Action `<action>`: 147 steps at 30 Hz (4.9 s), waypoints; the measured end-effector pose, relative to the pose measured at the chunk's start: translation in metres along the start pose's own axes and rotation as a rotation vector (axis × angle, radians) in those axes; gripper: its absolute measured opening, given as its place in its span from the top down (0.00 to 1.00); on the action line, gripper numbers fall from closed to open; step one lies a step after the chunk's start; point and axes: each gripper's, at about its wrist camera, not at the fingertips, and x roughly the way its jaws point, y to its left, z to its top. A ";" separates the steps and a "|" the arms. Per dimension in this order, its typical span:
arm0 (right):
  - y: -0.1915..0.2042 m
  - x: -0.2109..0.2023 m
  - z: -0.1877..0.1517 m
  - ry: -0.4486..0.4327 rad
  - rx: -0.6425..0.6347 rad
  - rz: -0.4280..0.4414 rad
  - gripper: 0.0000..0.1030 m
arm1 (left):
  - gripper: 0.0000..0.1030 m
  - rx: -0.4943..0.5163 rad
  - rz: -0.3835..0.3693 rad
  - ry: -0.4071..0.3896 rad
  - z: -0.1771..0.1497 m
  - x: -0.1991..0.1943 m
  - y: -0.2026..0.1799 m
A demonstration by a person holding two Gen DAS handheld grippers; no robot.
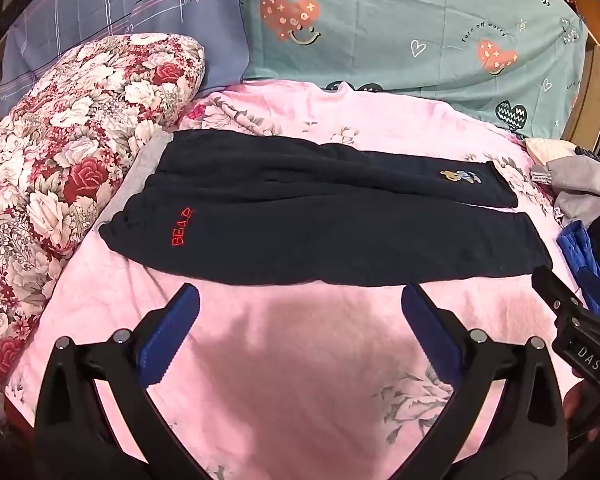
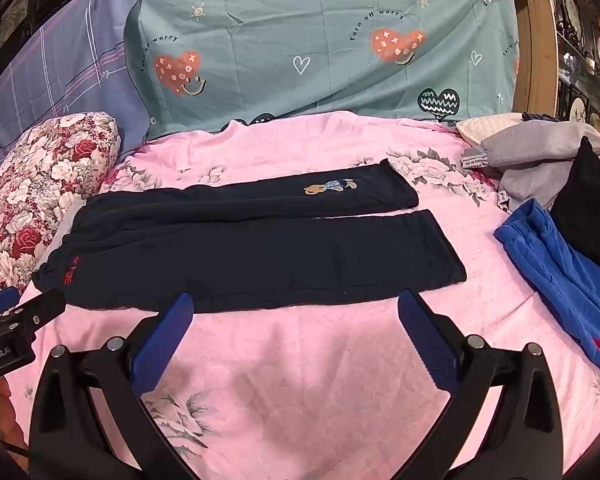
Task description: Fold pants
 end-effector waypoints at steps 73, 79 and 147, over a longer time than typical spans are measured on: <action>0.009 0.013 -0.009 0.041 -0.023 0.037 0.01 | 0.02 -0.010 0.004 0.013 0.007 0.001 0.002; 0.007 0.017 -0.008 0.052 -0.017 0.037 0.01 | 0.02 -0.047 -0.051 0.071 0.010 0.018 0.019; -0.210 0.073 0.031 0.274 0.260 0.015 0.88 | 0.93 -0.575 0.069 0.211 0.030 0.069 0.209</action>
